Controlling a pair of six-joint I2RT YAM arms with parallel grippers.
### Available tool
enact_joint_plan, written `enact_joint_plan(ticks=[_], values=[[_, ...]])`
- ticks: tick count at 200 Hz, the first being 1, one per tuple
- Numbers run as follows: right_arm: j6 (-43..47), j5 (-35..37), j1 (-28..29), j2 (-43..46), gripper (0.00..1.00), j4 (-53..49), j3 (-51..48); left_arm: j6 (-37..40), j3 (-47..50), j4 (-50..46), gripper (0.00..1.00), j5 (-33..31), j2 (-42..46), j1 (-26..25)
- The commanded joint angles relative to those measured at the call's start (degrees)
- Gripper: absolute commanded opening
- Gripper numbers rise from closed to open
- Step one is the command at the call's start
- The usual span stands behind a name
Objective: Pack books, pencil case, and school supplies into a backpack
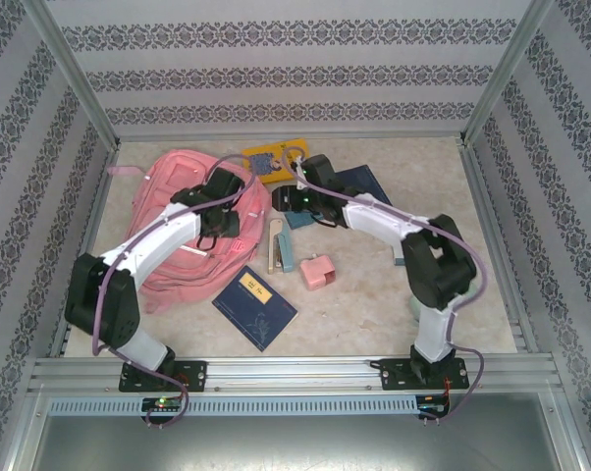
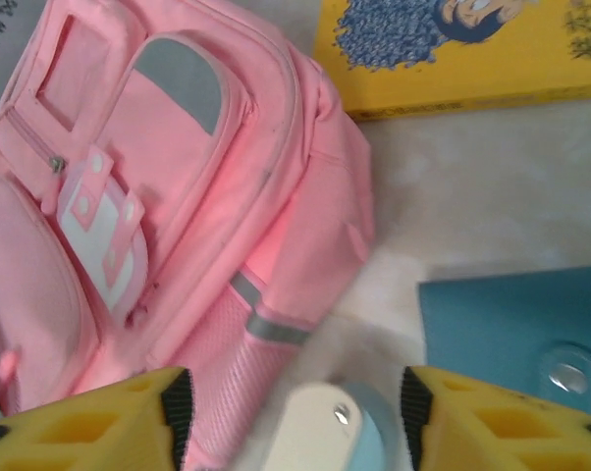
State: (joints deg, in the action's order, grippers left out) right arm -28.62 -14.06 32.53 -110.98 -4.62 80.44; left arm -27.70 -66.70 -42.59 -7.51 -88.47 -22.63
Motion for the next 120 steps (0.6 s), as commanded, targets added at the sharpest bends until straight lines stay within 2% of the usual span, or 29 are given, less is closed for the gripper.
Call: enact_joint_plan(ticks=[1, 28, 40, 53, 75, 120], values=[[-3.97, -5.61, 1.08, -5.88, 0.52, -3.05, 7.03, -13.16, 8.3, -2.32, 0.4, 1.24, 4.72, 0.24], [-6.66, -5.35, 2.6, -9.85, 0.48, -5.29, 10.96, -20.42, 16.15, -2.39, 0.4, 1.78, 11.98, -0.03], [-8.1, -6.02, 3.16, -10.68, 0.47, -5.75, 11.22, -21.38, 18.11, -1.61, 0.4, 2.19, 14.33, -0.05], [-9.94, -6.71, 3.81, -10.62, 0.46, -4.73, 9.79, -21.12, 19.67, -0.34, 0.4, 2.21, 15.43, -0.09], [-11.02, -6.72, 5.51, -9.33, 0.45, -4.84, 7.53, -18.47, 20.08, 0.4, 0.35, 0.91, 13.88, 0.04], [-13.67, -7.01, 8.24, -8.19, 0.43, -4.84, 3.08, -12.35, 20.84, 1.73, 0.32, -6.14, 7.98, 1.78]])
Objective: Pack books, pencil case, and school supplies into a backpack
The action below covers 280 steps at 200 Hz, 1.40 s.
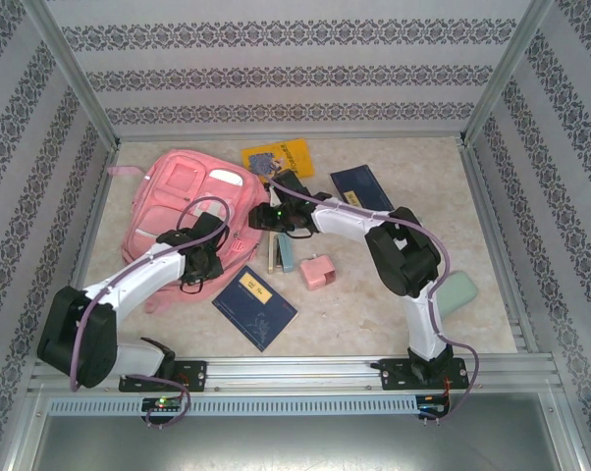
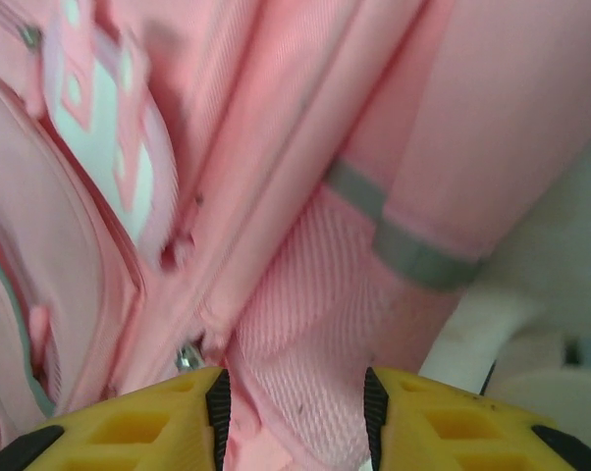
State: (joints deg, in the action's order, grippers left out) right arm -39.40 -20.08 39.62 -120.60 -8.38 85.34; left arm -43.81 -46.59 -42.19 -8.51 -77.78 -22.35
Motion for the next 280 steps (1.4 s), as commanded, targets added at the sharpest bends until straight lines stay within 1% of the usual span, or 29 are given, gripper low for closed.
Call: enact_joint_plan(ticks=[1, 14, 32, 54, 72, 79, 88, 94, 104, 117, 138, 168, 179, 190, 203, 235, 257, 280], values=[[-2.97, -0.92, 1.16, 1.42, 0.43, -1.14, -1.83, 3.88, 0.72, 1.38, 0.32, -5.3, -2.9, 1.64], [-3.87, -0.53, 1.44, 1.08, 0.44, -1.38, -2.18, 5.78, 0.48, 2.61, 0.32, -7.19, -4.83, 3.02], [-5.08, 1.17, 1.59, 0.76, 0.46, -2.28, -2.31, 7.93, -0.26, 4.15, 0.31, -7.72, -7.59, 6.33], [-5.27, 4.15, 1.52, 0.48, 0.46, -5.94, -0.88, 10.49, -2.57, 5.81, 0.31, -8.79, -10.44, 9.17], [-5.08, 8.53, 1.23, 0.76, 0.46, -9.69, -0.33, 11.95, -4.8, 7.25, 0.31, -9.09, -12.6, 11.02], [-5.11, 10.03, 0.93, 0.94, 0.46, -10.58, -0.52, 12.61, -5.82, 7.58, 0.31, -9.1, -13.39, 11.27], [-5.02, 14.09, 0.59, 1.06, 0.46, -14.08, 0.43, 13.14, -7.14, 7.34, 0.31, -9.41, -14.39, 11.28], [-3.99, 15.0, 0.34, 1.15, 0.46, -14.63, 0.85, 13.49, -7.86, 7.25, 0.31, -9.44, -14.9, 11.28], [-3.0, 14.77, -0.02, 1.5, 0.47, -14.09, 1.21, 14.32, -8.49, 7.26, 0.31, -9.73, -15.21, 11.28], [-2.24, 12.68, -0.29, 1.56, 0.5, -12.3, 2.41, 15.05, -8.7, 7.21, 0.31, -10.55, -14.98, 11.31], [-1.82, 9.68, 0.3, -0.35, 0.52, -11.57, 7.52, 15.81, -8.33, 8.32, 0.32, -8.84, -14.12, 11.27], [-5.46, 7.0, 0.67, -5.65, 0.53, -12.53, 14.52, 16.78, -7.76, 9.42, 0.32, -7.03, -13.1, 11.35], [-6.48, 7.56, 0.65, -7.07, 0.53, -12.86, 15.7, 17.25, -7.81, 9.46, 0.32, -5.91, -12.39, 11.21], [-7.26, 8.5, 0.5, -8.32, 0.55, -13.26, 16.47, 17.61, -7.74, 9.79, 0.35, -4.15, -11.44, 10.87], [-8.55, 8.02, 0.04, -9.87, 0.55, -13.17, 17.1, 17.66, -7.6, 10.48, 0.38, -2.5, -10.0, 10.08], [-10.42, 6.75, -0.55, -12.83, 0.54, -11.55, 19.29, 16.43, -6.57, 13.65, 0.44, 0.41, -6.8, 6.17], [-11.87, 5.63, -0.79, -14.12, 0.54, -9.23, 20.35, 15.93, -5.69, 17.38, 0.45, 2.09, -7.18, 3.01], [-14.04, 3.48, -1.02, -14.49, 0.55, -5.87, 19.5, 15.13, -5.53, 20.32, 0.45, 3.77, -9.75, 0.59]])
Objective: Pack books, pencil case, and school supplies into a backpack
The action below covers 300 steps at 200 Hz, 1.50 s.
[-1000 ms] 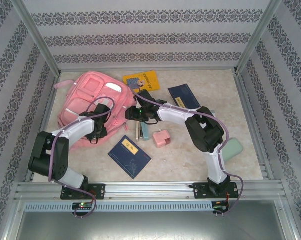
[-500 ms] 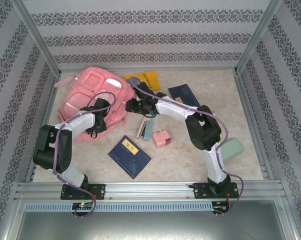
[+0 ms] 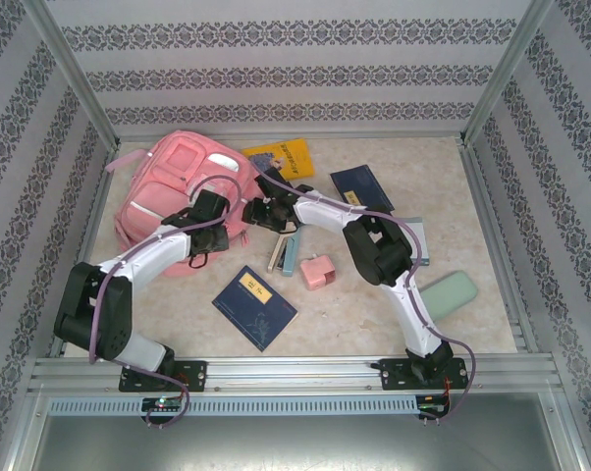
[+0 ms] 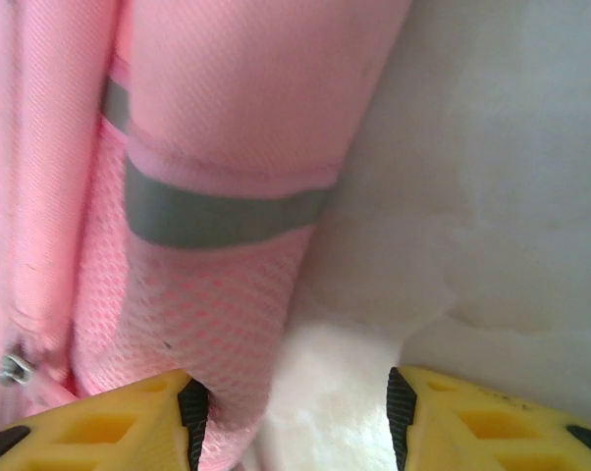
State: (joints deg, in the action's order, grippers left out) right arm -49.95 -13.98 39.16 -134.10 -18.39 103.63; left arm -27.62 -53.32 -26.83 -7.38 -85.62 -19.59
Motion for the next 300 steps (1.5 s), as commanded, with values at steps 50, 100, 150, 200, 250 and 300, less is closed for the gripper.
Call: enact_joint_plan(ticks=[50, 100, 150, 200, 250, 300], values=[[-6.47, -3.92, -1.17, -2.17, 0.49, 7.02, 0.9, -2.78, 0.34, 10.11, 0.42, 4.18, -7.77, -3.44], [-7.56, -4.67, -1.4, -4.28, 0.18, 5.76, 1.14, -3.74, -2.94, 11.37, 0.37, 3.26, -14.22, -4.3], [-7.77, -4.45, -1.32, -4.35, 0.08, 5.38, 0.91, -2.91, -4.37, 10.66, 0.35, 2.0, -16.2, -4.33], [-7.56, -4.57, -1.29, -4.44, 0.0, 4.33, 0.93, -3.61, -5.3, 9.48, 0.36, 3.25, -13.13, -4.58], [-7.9, -4.78, -1.19, -4.85, 0.0, 4.15, 0.97, -4.55, -5.73, 8.67, 0.36, 3.51, -10.35, -5.17], [-8.03, -5.09, -1.19, -5.2, 0.0, 3.89, 1.66, -3.24, -7.98, 7.01, 0.31, 1.9, -15.11, -6.14]])
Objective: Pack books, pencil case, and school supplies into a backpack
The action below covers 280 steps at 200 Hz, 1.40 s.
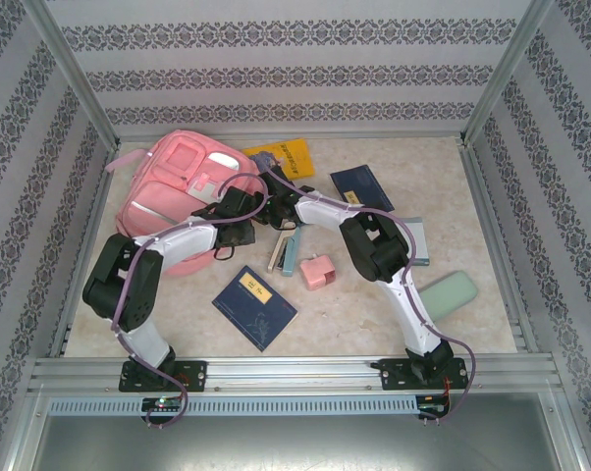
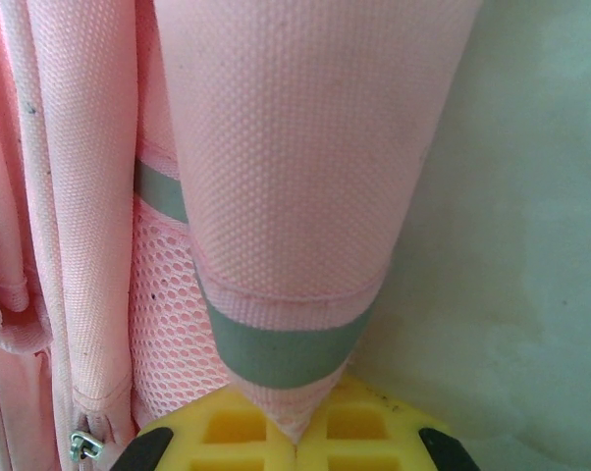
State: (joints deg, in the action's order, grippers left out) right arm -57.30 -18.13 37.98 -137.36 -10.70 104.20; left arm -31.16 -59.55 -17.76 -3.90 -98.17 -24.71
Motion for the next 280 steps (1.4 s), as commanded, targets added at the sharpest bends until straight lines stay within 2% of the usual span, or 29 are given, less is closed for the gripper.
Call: enact_joint_plan(ticks=[1, 121, 186, 204, 224, 280], values=[[-0.7, -0.94, -0.01, -1.95, 0.0, -3.81, 1.13, 0.3, -1.86, -2.13, 0.31, -1.69, -2.65, -1.03], [-0.97, -1.37, 0.08, -2.14, 0.0, -4.23, 1.27, 2.55, -3.82, -4.57, 0.26, -3.96, -8.85, -1.04], [-0.73, -1.11, 0.06, -1.38, 0.0, -4.29, 0.82, 4.62, -4.13, -9.53, 0.23, -4.93, -11.88, -1.04], [-0.83, -1.21, 0.03, -1.34, 0.0, -4.23, 0.97, 5.42, -3.65, -10.54, 0.19, -4.8, -11.31, -0.96], [-0.96, -1.28, -0.01, -1.35, 0.0, -4.22, 1.12, 6.72, -3.26, -11.89, 0.22, -4.26, -10.49, -1.04], [-0.84, -1.6, -0.3, -1.16, 0.0, -3.98, 1.26, 12.47, -3.22, -13.09, 0.24, -1.0, -9.29, -0.96]])
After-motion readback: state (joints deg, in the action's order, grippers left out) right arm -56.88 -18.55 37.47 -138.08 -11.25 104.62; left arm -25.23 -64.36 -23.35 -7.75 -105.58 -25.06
